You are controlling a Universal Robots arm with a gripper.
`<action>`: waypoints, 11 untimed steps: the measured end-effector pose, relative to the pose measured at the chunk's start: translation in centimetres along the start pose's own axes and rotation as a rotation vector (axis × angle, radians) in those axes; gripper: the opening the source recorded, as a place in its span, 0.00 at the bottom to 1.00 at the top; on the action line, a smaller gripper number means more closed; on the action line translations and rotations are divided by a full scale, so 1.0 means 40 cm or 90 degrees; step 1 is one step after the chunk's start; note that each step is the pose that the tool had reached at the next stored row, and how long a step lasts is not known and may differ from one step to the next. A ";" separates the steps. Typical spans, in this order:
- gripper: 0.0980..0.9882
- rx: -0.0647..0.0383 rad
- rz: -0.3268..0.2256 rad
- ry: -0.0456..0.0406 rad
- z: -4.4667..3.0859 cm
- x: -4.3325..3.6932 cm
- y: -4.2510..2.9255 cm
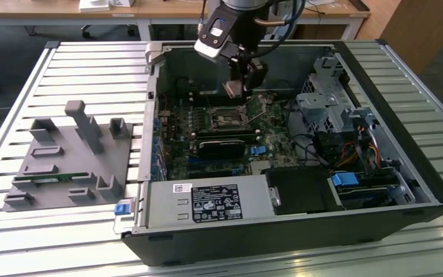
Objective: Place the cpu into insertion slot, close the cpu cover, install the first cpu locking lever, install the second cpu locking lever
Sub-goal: 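Place the cpu into insertion slot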
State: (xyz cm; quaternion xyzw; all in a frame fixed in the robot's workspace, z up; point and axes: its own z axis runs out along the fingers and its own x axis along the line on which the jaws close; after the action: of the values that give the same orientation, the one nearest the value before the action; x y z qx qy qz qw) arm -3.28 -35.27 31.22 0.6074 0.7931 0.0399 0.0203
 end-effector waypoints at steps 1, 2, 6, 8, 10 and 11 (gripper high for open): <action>0.50 0.000 0.000 0.0000 0.001 0.000 0.000; 0.50 0.000 0.000 0.0000 0.001 0.000 0.000; 0.50 0.000 0.000 0.0001 0.004 0.000 0.000; 0.50 0.000 0.000 0.0000 0.006 0.000 0.000; 0.50 0.000 0.000 0.0000 0.007 0.000 -0.001; 0.50 0.000 0.000 0.0000 0.008 0.000 -0.001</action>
State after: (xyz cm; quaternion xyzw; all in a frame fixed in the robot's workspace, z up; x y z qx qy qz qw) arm -3.28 -35.27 30.91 0.6075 0.7930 0.0399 0.0203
